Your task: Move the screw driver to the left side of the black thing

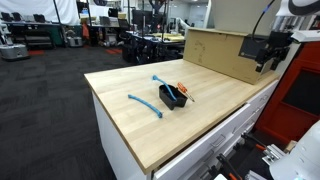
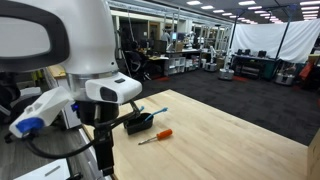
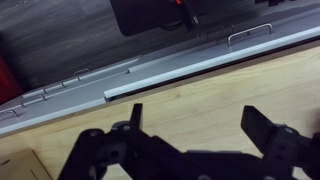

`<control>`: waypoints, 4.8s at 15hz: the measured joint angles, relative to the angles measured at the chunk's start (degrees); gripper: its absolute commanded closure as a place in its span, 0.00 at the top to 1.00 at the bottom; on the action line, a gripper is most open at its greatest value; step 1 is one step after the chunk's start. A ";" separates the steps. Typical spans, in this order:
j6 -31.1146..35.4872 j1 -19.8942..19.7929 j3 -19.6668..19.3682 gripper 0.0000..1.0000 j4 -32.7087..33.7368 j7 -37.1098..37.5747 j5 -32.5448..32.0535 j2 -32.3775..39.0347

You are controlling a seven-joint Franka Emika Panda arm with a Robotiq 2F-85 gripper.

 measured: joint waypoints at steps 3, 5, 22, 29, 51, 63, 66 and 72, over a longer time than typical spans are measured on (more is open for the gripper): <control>1.56 1.33 0.07 1.00 0.00 0.60 1.16 0.84; 3.98 2.87 0.35 1.00 0.00 1.70 2.58 2.15; 25.71 10.36 14.67 1.00 4.08 17.91 8.31 20.52; 25.70 10.84 15.02 1.00 5.74 17.94 8.31 23.21; 42.60 14.25 14.29 1.00 18.66 14.20 7.46 52.22; 46.04 15.50 11.63 0.51 23.17 15.64 7.34 61.28; 46.04 16.32 10.84 0.31 24.03 16.56 7.34 61.96; 46.03 17.22 10.09 0.08 24.47 17.67 7.34 62.27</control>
